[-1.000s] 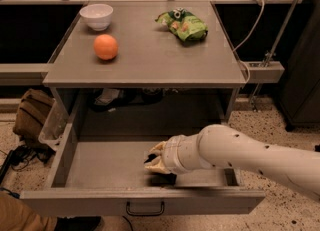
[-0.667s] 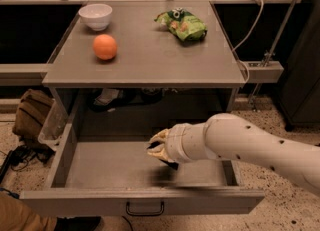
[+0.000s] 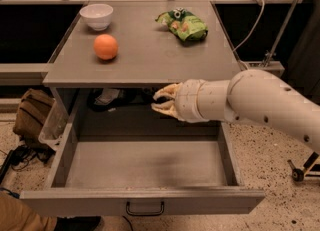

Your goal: Pick rxbar chocolate from top drawer and place on counter

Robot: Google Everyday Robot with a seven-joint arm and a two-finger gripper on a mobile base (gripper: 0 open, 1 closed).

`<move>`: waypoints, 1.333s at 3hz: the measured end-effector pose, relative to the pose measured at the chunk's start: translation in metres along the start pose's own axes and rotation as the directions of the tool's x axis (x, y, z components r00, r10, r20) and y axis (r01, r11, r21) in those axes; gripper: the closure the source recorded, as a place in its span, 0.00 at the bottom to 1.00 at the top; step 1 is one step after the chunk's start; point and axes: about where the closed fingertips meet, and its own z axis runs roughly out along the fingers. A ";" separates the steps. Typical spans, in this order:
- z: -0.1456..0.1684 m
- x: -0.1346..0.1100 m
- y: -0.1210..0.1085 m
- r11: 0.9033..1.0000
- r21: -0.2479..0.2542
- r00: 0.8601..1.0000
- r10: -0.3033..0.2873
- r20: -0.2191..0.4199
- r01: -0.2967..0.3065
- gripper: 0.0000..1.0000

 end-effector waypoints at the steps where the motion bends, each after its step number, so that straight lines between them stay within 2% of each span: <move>1: -0.002 -0.005 -0.007 1.000 0.012 1.000 -0.029 0.006 0.029 1.00; 2: -0.002 -0.005 -0.007 1.000 0.011 1.000 -0.028 0.006 0.028 1.00; 3: -0.018 -0.018 -0.046 0.987 0.125 0.995 -0.097 -0.001 0.096 1.00; 4: -0.044 -0.038 -0.113 0.938 0.291 0.981 -0.191 -0.018 0.188 1.00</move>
Offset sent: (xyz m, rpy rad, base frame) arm 0.0042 0.0006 0.0090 -0.0079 -0.0325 0.0114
